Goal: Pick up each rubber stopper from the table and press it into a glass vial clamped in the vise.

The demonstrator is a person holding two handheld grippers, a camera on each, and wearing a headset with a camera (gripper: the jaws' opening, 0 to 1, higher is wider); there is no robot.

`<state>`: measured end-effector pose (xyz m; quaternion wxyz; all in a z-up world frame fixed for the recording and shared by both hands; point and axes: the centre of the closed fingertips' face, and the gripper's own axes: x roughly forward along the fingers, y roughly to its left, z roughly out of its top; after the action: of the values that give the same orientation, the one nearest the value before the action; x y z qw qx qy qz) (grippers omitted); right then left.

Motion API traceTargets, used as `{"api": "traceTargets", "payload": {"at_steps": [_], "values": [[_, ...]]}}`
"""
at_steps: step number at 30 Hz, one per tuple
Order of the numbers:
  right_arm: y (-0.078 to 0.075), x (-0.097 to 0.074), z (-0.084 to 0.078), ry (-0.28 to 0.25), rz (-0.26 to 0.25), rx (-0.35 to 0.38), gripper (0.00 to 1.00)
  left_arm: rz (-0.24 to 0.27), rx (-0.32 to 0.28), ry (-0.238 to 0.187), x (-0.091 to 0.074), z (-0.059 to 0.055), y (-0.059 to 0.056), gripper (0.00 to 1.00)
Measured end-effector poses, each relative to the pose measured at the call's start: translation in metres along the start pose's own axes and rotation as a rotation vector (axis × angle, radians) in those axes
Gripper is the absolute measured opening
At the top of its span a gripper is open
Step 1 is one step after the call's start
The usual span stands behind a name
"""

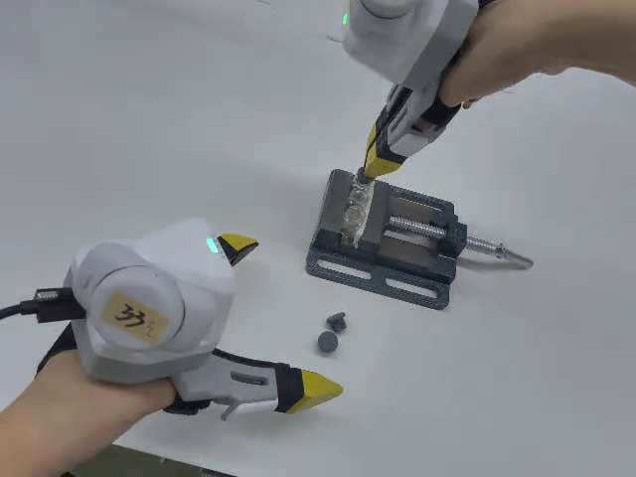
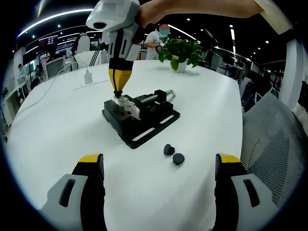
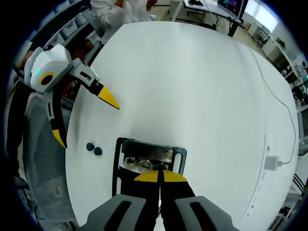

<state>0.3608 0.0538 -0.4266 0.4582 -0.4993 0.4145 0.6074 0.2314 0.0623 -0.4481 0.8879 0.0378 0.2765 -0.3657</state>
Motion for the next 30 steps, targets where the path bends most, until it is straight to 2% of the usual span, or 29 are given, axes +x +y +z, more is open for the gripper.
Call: {"api": "traceTargets", "payload": {"at_steps": [3, 11, 16, 18, 19, 22, 27, 29, 30], "values": [[-0.001, 0.001, 0.001, 0.001, 0.01, 0.031, 0.0, -0.002, -0.001, -0.002, 0.0, 0.001, 0.0, 0.95], [0.004, 0.002, 0.004, 0.013, 0.019, 0.024, 0.0, 0.0, 0.002, -0.007, -0.002, 0.002, 0.0, 0.95], [0.006, 0.003, 0.006, -0.003, 0.019, 0.069, 0.0, 0.005, 0.0, -0.014, -0.004, 0.002, -0.002, 0.95], [0.007, 0.004, 0.007, 0.011, -0.008, 0.034, 0.0, 0.006, 0.004, -0.017, -0.005, 0.004, -0.002, 0.95], [0.01, 0.004, 0.008, 0.013, -0.014, 0.048, 0.0, 0.007, 0.003, -0.019, -0.006, 0.005, -0.003, 0.95], [0.009, 0.005, 0.007, 0.035, -0.036, 0.03, 0.0, 0.011, 0.001, -0.03, -0.009, 0.01, -0.002, 0.94], [0.007, 0.008, 0.006, -0.004, -0.033, 0.049, 0.0, 0.025, 0.0, -0.049, -0.014, 0.016, -0.001, 0.94], [0.011, 0.008, 0.007, -0.008, -0.041, 0.06, 0.0, 0.028, -0.001, -0.051, -0.015, 0.016, -0.002, 0.94], [0.013, 0.008, 0.008, -0.007, -0.064, 0.01, 0.0, 0.029, -0.001, -0.051, -0.016, 0.016, -0.003, 0.94]]}}
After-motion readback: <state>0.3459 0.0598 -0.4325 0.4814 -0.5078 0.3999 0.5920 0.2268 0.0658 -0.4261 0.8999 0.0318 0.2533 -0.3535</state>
